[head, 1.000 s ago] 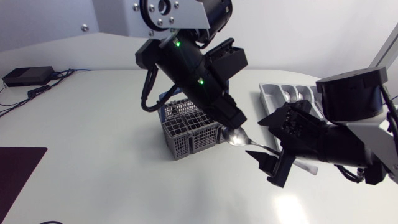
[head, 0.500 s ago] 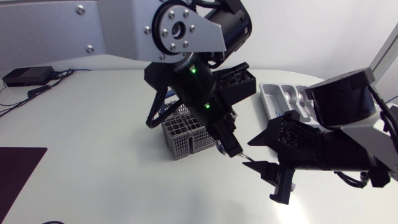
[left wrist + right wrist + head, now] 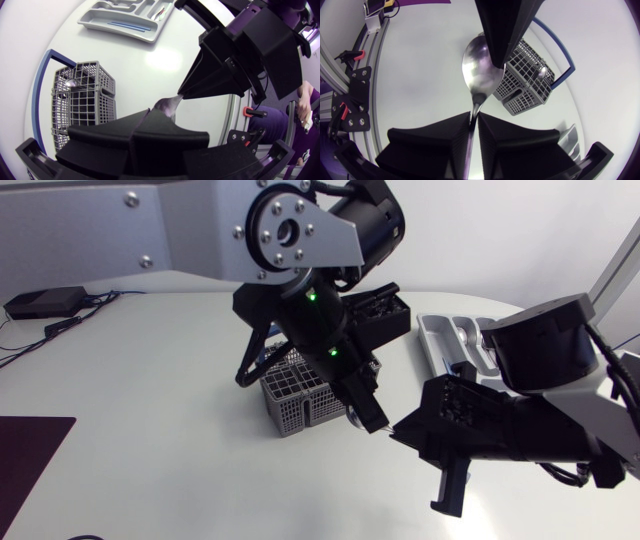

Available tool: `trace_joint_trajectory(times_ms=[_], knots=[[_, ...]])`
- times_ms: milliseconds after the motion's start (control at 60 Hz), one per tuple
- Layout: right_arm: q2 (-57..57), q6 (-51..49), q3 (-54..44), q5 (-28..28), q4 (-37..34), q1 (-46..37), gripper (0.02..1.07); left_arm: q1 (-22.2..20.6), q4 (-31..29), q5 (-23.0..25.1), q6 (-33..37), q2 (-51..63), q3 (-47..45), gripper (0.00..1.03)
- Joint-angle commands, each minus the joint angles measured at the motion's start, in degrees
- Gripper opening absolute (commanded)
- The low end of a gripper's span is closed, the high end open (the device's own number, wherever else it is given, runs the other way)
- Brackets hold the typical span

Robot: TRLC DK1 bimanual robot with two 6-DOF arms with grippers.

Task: Unload the cutlery basket into the drawer organizer.

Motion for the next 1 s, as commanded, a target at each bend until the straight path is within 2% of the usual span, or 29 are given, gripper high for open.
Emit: trace_joint_trajectory(times_ms=[0, 150, 200, 267, 317, 333, 450, 533, 683, 983], knots=[[0.61, 1.02, -0.09, 0.35, -0.58, 0.33, 0.07, 0.07, 0.53, -0.10, 0.73, -0.69, -0.17, 0.05], [0.70, 1.11, -0.62, 0.35, -0.67, 0.50, 0.07, 0.42, 0.88, -0.10, 0.12, -0.51, 0.45, 0.06], [0.70, 1.11, -0.70, 0.35, -0.85, 0.50, 0.07, 0.86, 0.88, -0.10, -0.50, -0.16, 1.06, 0.17], [0.61, 1.11, -0.88, 0.35, -0.94, 0.50, 0.07, 1.74, 0.88, -0.01, -1.11, 0.10, 2.03, 0.19], [0.52, 1.11, -1.06, 0.35, -1.20, 0.50, 0.07, 2.09, 1.24, -0.01, -1.64, 0.19, 2.47, 0.30], [0.52, 1.11, -1.14, 0.35, -1.20, 0.41, 0.07, 2.45, 1.41, -0.01, -1.99, 0.28, 2.64, 0.39], [0.44, 0.94, -1.58, 0.44, -1.29, 0.24, 0.07, 3.59, 1.76, 0.08, -3.58, 0.37, 3.79, 0.82], [0.44, 0.76, -1.94, 0.35, -1.38, -0.29, 0.07, 4.64, 2.20, 0.16, -4.89, 0.46, 4.75, 0.97], [1.31, -0.56, -2.73, 0.26, -0.50, -4.24, 0.07, 6.84, 5.10, 0.16, -7.27, -0.77, 4.66, 0.98], [12.74, -0.65, 1.05, -0.79, 6.54, -23.14, 0.07, 7.63, 11.70, 0.16, -7.97, -4.99, -1.84, 0.98]])
